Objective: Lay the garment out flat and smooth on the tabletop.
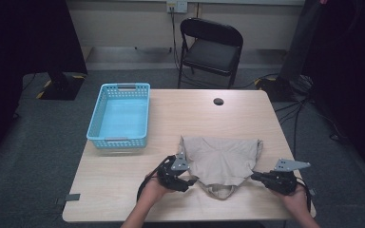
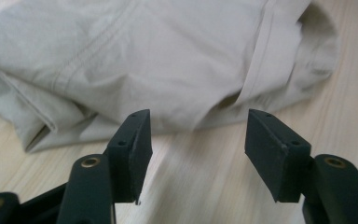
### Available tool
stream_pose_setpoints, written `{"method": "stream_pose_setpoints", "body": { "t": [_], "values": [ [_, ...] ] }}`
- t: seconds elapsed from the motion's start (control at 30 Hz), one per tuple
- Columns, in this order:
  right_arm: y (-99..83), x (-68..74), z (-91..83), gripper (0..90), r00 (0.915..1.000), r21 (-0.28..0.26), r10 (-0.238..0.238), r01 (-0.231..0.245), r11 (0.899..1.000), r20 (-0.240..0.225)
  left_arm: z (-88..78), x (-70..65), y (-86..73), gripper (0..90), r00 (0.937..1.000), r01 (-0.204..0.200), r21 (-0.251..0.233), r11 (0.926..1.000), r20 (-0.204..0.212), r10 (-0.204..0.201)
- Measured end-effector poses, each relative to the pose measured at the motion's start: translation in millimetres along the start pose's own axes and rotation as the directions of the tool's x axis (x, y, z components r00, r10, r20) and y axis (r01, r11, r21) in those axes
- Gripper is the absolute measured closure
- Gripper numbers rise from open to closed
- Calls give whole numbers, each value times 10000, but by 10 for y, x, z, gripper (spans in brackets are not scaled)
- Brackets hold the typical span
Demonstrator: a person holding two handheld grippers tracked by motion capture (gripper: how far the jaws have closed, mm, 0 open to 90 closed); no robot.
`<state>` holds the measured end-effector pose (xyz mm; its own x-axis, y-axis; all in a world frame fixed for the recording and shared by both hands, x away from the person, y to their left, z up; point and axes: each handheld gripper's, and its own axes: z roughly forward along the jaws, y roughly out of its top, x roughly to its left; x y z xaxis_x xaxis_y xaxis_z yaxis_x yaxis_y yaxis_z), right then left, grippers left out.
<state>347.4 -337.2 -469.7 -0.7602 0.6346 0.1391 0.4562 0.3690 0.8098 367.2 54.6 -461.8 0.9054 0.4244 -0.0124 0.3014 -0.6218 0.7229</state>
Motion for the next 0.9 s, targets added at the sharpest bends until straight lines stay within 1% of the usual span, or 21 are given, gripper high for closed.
{"method": "stream_pose_setpoints", "body": {
  "t": [0.03,0.07,0.1,0.13,0.17,0.2,0.23,0.27,0.3,0.33,0.37,0.4,0.43,0.5,0.57,0.63,0.77,0.8,0.83,0.87,0.9],
  "values": [
    [-1,0,0,890,10000,-19,-2,2,10000,-10,13,-1,-14,395,10000,-44,77,10000,19,44],
    [-4,-4,6,890,10000,2,43,-43,10000,-31,35,-7,-23,385,10000,-40,131,9999,-74,41],
    [-6,-4,11,890,10000,11,25,-25,10000,-32,63,-5,-22,405,9996,-149,309,9994,-235,157],
    [-8,-5,15,890,10000,12,34,-34,10000,-45,92,0,-20,418,9990,-148,339,9993,-427,163],
    [-8,-6,19,890,10000,36,65,-65,10000,-37,138,47,-8,451,9991,271,1,9996,-323,-270],
    [-8,-6,19,890,10000,36,65,-65,10000,-37,138,47,-8,496,9991,271,1,9996,-323,-270],
    [-8,-9,21,890,10000,10,74,-74,10000,-57,161,84,3,571,9990,172,-164,9997,-418,-179],
    [-9,-11,21,890,9999,6,88,-88,10000,-53,173,99,8,658,9993,234,-192,9995,-300,-240],
    [-9,-11,21,890,9999,6,88,-88,10000,-53,173,99,8,744,9993,234,-192,9995,-300,-240],
    [-11,-16,23,890,9999,-5,115,-115,9999,-87,179,107,15,744,9991,345,-314,9989,-221,-352],
    [-13,-20,25,890,9998,-20,147,-147,9999,-119,181,116,22,819,9988,488,-338,9982,-64,-490],
    [-14,-23,28,890,9998,-15,164,-164,9999,-119,184,115,29,862,9984,573,-318,9978,40,-572],
    [-16,-27,30,891,9997,-19,186,-186,9998,-143,181,105,36,881,9984,549,-296,9981,129,-545],
    [-16,-28,26,891,9995,-65,215,-217,9997,-250,150,80,49,890,9980,498,-237,9985,392,-489],
    [-8,-19,7,892,9994,-103,159,-163,9998,-320,103,65,58,892,9963,621,-373,9974,622,-597],
    [1,-10,-19,892,9991,-172,183,-190,9997,-378,41,56,68,892,9925,868,-561,9946,911,-815],
    [16,-1,-86,892,9975,-370,373,-395,9985,-595,-92,42,115,891,9861,1109,-916,9896,1340,-981],
    [31,13,-122,892,9967,-468,423,-456,9979,-693,-128,34,132,890,9851,1139,-1004,9884,1405,-992],
    [31,13,-122,892,9967,-468,423,-456,9979,-693,-160,21,150,890,9839,1144,-1079,9876,1498,-976],
    [42,41,-157,892,9959,-516,381,-424,9978,-819,-222,-16,180,888,9847,1032,-1232,9870,1524,-840],
    [42,41,-157,892,9959,-516,381,-424,9978,-819,-222,-16,180,889,9847,1032,-1232,9870,1524,-840]
  ]
}}
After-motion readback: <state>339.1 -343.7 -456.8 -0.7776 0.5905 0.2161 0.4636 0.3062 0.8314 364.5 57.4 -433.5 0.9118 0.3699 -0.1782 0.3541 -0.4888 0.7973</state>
